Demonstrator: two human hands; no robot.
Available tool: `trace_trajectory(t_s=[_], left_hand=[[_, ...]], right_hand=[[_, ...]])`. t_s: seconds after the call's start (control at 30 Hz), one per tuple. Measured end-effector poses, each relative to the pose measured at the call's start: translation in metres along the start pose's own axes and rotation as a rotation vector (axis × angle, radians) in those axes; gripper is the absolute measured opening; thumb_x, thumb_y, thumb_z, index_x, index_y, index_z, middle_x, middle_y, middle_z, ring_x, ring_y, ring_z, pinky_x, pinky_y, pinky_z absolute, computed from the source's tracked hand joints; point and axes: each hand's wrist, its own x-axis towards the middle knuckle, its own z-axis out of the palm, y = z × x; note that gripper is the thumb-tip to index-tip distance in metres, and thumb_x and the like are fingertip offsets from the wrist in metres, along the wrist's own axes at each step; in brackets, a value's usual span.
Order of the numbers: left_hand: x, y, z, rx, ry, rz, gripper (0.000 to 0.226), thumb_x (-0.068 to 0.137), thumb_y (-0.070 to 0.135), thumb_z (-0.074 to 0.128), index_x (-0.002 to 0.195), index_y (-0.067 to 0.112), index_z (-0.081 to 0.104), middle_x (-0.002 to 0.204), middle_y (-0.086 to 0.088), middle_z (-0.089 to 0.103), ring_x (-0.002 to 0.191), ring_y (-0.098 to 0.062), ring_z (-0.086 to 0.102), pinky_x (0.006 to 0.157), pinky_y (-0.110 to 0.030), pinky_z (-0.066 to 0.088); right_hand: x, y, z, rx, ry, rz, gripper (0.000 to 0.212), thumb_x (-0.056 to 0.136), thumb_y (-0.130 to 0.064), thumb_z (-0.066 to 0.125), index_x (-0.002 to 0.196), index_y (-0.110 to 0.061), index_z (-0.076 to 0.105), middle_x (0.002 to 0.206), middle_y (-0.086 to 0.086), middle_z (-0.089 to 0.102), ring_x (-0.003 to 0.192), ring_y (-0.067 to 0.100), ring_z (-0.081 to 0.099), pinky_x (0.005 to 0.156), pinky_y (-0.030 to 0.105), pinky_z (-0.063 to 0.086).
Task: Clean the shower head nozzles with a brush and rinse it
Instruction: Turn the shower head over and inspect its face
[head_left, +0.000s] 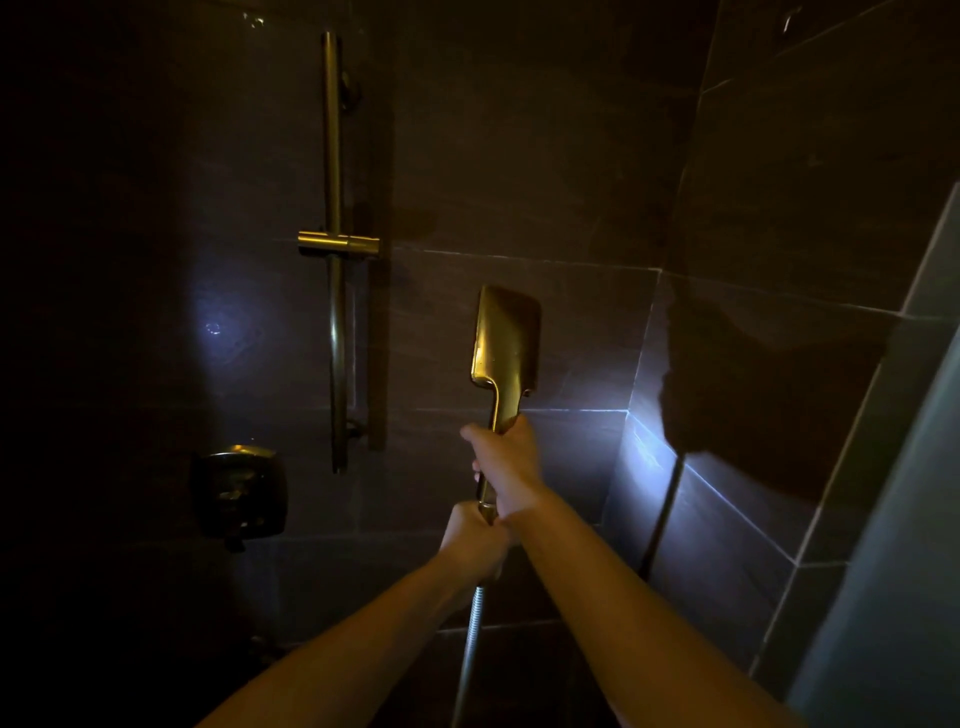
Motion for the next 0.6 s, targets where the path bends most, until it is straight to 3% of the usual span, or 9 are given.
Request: trace_trajectory(t_s=[0.1,0.17,0.27,0.37,0.47,0.53,0.6], left_hand=[[-0.002,-0.003,-0.001,-0.033,-0.064,0.028,0.014,0.081,0.008,0.065,0.069,0.005,0.058,0.043,-0.001,0.051,0.031,-0.011,0.044,0.036,-0.021,0.036],[-0.002,-0.005,-0.004,-0.061,-0.095,0.024,0.007,0.081,0.006,0.067,0.081,0.001,0.063,0.051,-0.004,0.053,0.035,-0.012,0.046,0.037,-0.022,0.038],[0.0,-0.01,-0.008,-0.089,-0.076,0.009,0.016,0.082,0.003,0.068,0.071,0.008,0.058,0.046,0.002,0.05,0.035,-0.01,0.044,0.037,-0.023,0.037],[-0.001,-0.016,-0.006,-0.075,-0.001,-0.005,0.025,0.081,0.003,0.067,0.063,0.013,0.054,0.041,0.004,0.047,0.032,-0.009,0.041,0.035,-0.022,0.034],[-0.001,-0.021,-0.006,-0.039,0.069,-0.043,0.019,0.083,0.005,0.067,0.067,0.013,0.059,0.048,0.002,0.054,0.033,-0.007,0.046,0.037,-0.021,0.038],[-0.001,-0.023,-0.007,-0.022,0.074,-0.061,0.014,0.083,0.007,0.068,0.072,0.012,0.061,0.055,-0.001,0.057,0.036,-0.007,0.049,0.039,-0.022,0.04],[-0.001,-0.024,-0.01,-0.025,0.083,-0.065,0.011,0.083,0.007,0.069,0.076,0.011,0.062,0.056,-0.003,0.057,0.037,-0.008,0.049,0.039,-0.022,0.04]], right_hand=[[0.0,-0.005,-0.005,0.078,-0.015,0.075,0.015,0.09,-0.028,0.065,0.096,-0.019,0.055,0.059,-0.004,0.047,0.043,0.007,0.044,0.043,0.021,0.04],[-0.001,-0.011,-0.013,0.163,-0.15,0.132,0.021,0.09,-0.034,0.064,0.085,-0.016,0.056,0.053,-0.005,0.045,0.04,0.008,0.042,0.045,0.023,0.04],[-0.004,-0.012,-0.021,0.252,-0.276,0.173,0.027,0.088,-0.041,0.067,0.084,-0.015,0.06,0.058,-0.003,0.053,0.052,0.012,0.05,0.055,0.027,0.045],[-0.006,0.001,-0.016,0.207,-0.179,0.103,0.022,0.09,-0.036,0.065,0.101,-0.018,0.061,0.081,0.0,0.06,0.071,0.015,0.059,0.071,0.032,0.055],[-0.006,0.017,-0.009,0.083,-0.057,-0.022,0.006,0.093,-0.031,0.061,0.096,-0.027,0.06,0.096,-0.004,0.067,0.084,0.011,0.068,0.074,0.03,0.053],[-0.007,0.019,-0.009,0.044,-0.081,-0.041,0.005,0.095,-0.03,0.058,0.1,-0.029,0.06,0.101,-0.007,0.069,0.087,0.007,0.069,0.076,0.03,0.05],[-0.007,0.017,-0.012,0.08,-0.169,-0.021,0.006,0.098,-0.027,0.055,0.102,-0.028,0.059,0.106,-0.003,0.071,0.091,0.013,0.071,0.09,0.041,0.051]])
